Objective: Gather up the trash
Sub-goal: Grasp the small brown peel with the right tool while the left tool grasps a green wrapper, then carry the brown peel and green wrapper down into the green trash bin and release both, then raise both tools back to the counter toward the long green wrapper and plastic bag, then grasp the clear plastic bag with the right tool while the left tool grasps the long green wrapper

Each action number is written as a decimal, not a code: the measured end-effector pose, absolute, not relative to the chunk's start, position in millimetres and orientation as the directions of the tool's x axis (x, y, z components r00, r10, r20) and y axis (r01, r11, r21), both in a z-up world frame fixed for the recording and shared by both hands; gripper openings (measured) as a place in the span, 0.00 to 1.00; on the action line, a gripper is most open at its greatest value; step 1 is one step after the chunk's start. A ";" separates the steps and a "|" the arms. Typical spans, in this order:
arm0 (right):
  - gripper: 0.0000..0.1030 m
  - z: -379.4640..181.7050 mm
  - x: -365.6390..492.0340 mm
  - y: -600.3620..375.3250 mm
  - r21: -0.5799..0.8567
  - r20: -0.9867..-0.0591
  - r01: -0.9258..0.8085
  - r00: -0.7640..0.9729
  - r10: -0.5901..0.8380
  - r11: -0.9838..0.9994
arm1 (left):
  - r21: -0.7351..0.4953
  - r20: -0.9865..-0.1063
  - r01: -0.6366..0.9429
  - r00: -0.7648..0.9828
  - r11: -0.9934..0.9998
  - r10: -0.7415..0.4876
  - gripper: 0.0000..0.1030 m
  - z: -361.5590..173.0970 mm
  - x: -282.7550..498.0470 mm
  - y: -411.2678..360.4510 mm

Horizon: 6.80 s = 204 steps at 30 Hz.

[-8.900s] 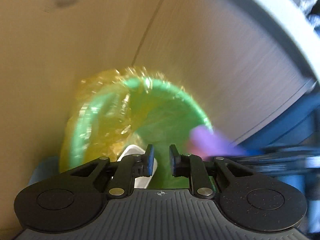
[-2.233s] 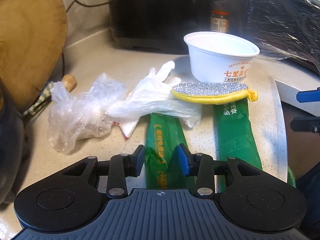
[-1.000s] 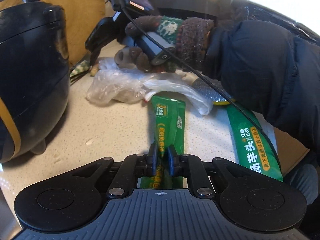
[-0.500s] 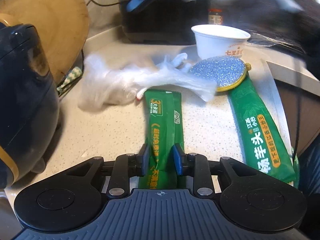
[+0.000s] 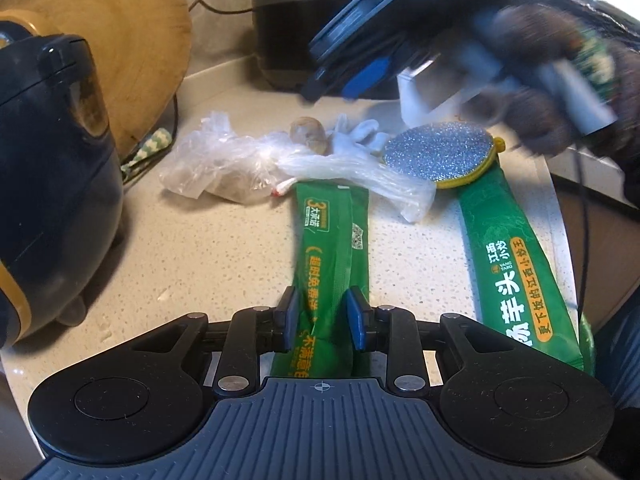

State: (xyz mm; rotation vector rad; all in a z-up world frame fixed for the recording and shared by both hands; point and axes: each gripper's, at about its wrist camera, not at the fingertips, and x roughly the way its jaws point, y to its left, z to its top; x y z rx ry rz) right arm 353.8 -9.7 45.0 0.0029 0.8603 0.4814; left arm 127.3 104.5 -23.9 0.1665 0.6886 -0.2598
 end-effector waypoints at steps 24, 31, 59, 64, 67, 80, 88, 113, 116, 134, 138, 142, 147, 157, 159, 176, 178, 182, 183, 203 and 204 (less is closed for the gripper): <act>0.37 112.7 220.2 -80.1 0.285 -0.556 -0.520 0.595 0.581 0.805 | 0.123 -0.616 0.283 0.773 0.951 -0.150 0.11 -11.2 112.2 86.1; 0.37 122.5 177.4 -118.2 0.286 -0.510 -0.496 0.646 0.568 0.820 | 0.148 -0.535 0.255 0.833 0.955 -0.140 0.10 17.8 87.1 73.9; 0.37 -63.8 -6.2 -413.5 0.320 -0.625 0.217 0.780 0.033 0.922 | -0.123 -0.450 0.754 0.537 0.645 -0.713 0.08 -63.1 56.4 -191.8; 0.37 -118.3 -39.2 -434.3 0.369 -0.653 0.321 0.757 -0.002 0.872 | -0.305 -0.555 0.653 0.469 0.693 -0.687 0.08 -156.0 81.3 -203.7; 0.37 -136.1 -41.3 -433.7 0.330 -0.686 0.344 0.727 -0.027 0.879 | -0.322 -0.602 0.616 0.453 0.719 -0.657 0.08 -195.5 96.9 -213.1; 0.37 -177.2 -21.6 -395.4 0.235 -0.753 0.261 0.658 0.005 0.936 | -0.480 -0.692 0.430 0.350 0.764 -0.631 0.15 -286.8 138.1 -204.4; 0.37 -190.4 8.6 -385.0 0.245 -0.796 0.228 0.603 0.062 0.942 | -0.461 -0.663 0.422 0.421 0.781 -0.619 0.15 -274.8 132.1 -182.3; 0.57 -251.3 61.2 -373.1 0.212 -0.857 0.171 0.506 0.098 0.962 | -0.368 -0.721 0.389 0.454 0.844 -0.524 0.15 -281.5 117.0 -158.1; 0.58 -254.6 64.0 -373.3 0.212 -0.865 0.188 0.493 0.095 0.959 | -0.353 -0.729 0.383 0.460 0.854 -0.508 0.15 -285.5 117.5 -158.7; 0.62 -255.3 65.6 -369.7 0.196 -0.869 0.220 0.491 0.065 0.956 | -0.073 -0.446 0.615 0.684 0.785 -0.577 0.15 -79.8 49.5 -134.4; 0.62 -254.7 65.7 -365.7 0.180 -0.869 0.202 0.491 0.060 0.963 | 0.149 -0.356 0.503 0.831 0.851 -0.429 0.16 -24.4 30.0 -104.4; 0.63 -254.5 65.4 -364.2 0.164 -0.869 0.190 0.492 0.051 0.968 | 0.268 -0.383 0.338 0.897 0.902 -0.222 0.16 -14.6 49.4 -84.4; 0.64 -254.8 64.7 -363.3 0.159 -0.869 0.189 0.492 0.047 0.969 | 0.359 -0.444 0.253 0.893 0.898 -0.075 0.19 -22.6 76.0 -74.2; 0.69 -253.5 63.5 -351.9 0.080 -0.856 0.142 0.517 -0.005 0.987 | 0.310 -0.592 0.318 0.802 0.896 -0.080 0.28 -34.7 102.1 -47.3; 0.69 -254.5 64.2 -350.2 0.067 -0.857 0.135 0.515 -0.012 0.989 | 0.182 -0.624 0.360 0.761 0.915 -0.176 0.32 -24.7 102.4 -40.4; 0.69 -256.1 64.6 -349.7 0.071 -0.864 0.118 0.504 0.002 0.990 | 0.070 -0.677 0.388 0.695 0.919 -0.241 0.61 -22.0 132.4 -23.0; 0.69 -253.0 63.7 -349.3 0.073 -0.858 0.114 0.513 0.004 0.991 | 0.105 -0.652 0.377 0.725 0.920 -0.222 0.56 -16.0 127.3 -23.7; 0.69 -215.6 62.1 -344.3 0.072 -0.804 0.098 0.595 0.000 0.993 | 0.198 -0.626 0.384 0.757 0.902 -0.185 0.56 -6.7 122.2 -23.6; 0.69 -198.6 63.9 -340.1 0.067 -0.777 0.081 0.630 0.001 0.994 | 0.220 -0.640 0.384 0.750 0.897 -0.165 0.56 -9.0 125.3 -24.1; 0.86 70.6 182.0 -166.0 0.106 -0.485 -0.274 0.825 0.290 0.956 | -0.096 -0.710 0.490 0.577 0.866 -0.404 0.39 -16.1 139.1 56.0; 0.85 73.1 188.5 -157.0 0.101 -0.489 -0.285 0.820 0.297 0.953 | -0.122 -0.706 0.479 0.574 0.870 -0.415 0.37 -16.2 135.0 64.3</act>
